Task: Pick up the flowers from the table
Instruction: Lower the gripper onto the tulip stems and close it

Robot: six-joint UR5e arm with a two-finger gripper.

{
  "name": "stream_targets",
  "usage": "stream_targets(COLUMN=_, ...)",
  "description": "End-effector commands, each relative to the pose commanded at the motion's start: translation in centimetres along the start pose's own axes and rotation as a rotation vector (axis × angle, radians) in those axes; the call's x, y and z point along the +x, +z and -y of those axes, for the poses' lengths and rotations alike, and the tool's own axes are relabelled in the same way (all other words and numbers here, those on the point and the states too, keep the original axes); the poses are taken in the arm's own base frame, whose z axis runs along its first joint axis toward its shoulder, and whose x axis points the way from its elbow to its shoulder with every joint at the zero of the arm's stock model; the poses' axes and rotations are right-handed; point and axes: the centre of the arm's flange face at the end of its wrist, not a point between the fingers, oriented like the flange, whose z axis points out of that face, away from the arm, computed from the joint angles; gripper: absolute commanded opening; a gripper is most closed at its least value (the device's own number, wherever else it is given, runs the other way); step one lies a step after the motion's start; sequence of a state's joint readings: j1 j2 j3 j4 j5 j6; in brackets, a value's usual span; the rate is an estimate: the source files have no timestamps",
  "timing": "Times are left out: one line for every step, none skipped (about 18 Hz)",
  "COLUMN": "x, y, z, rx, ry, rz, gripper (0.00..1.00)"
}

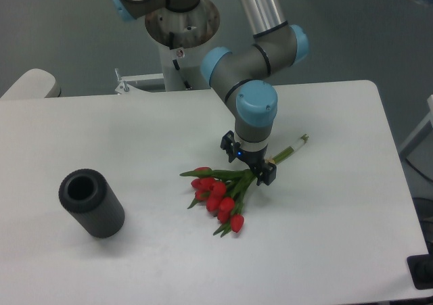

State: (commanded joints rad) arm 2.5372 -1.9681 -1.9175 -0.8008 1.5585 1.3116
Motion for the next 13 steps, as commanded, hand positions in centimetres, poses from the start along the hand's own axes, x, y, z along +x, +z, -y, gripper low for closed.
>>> stream_targets(x=0.09, y=0.36, z=-0.03, rx=-0.002, ry=-0.002, rz=-0.006, gripper=1.0)
stream_targets(x=0.09, y=0.44, z=-0.03, rx=-0.002, ry=-0.003, rz=-0.007, gripper=1.0)
stream_targets(x=0.09, y=0.53, z=-0.03, rx=-0.002, ry=-0.006, rz=-0.009, gripper=1.0)
stream_targets(x=0.11, y=0.77, z=0.05, rx=-0.003, ry=-0.006, rz=-0.012, gripper=1.0)
stream_targets(x=0.23, y=0.86, z=0.28, rx=-0.003, ry=-0.002, rz=-0.013, gripper=1.0)
stream_targets(x=0.27, y=1.03, z=0.35, rx=-0.004, ry=-0.002, rz=-0.016, gripper=1.0)
stream_targets(x=0.2, y=1.12, z=0.37, rx=-0.004, ry=-0.002, rz=-0.016, gripper=0.97)
stream_targets(x=0.2, y=1.12, z=0.37, rx=-0.003, ry=-0.002, rz=-0.012, gripper=0.83)
stream_targets(x=0.11, y=1.04, z=0.4, rx=-0.002, ry=-0.002, rz=-0.008, gripper=0.65)
stream_targets(x=0.12, y=1.03, z=0.41, rx=0.0, ry=-0.002, rz=-0.008, gripper=0.53)
stream_targets(x=0.04, y=0.88, z=0.42, rx=-0.001, ry=-0.002, rz=-0.003, gripper=0.43)
stream_targets(x=-0.01, y=0.82, z=0.45, rx=0.001, ry=-0.002, rz=-0.002, gripper=0.37)
stream_targets(x=-0.06, y=0.76, z=0.47, rx=0.002, ry=-0.002, rz=-0.001, gripper=0.32)
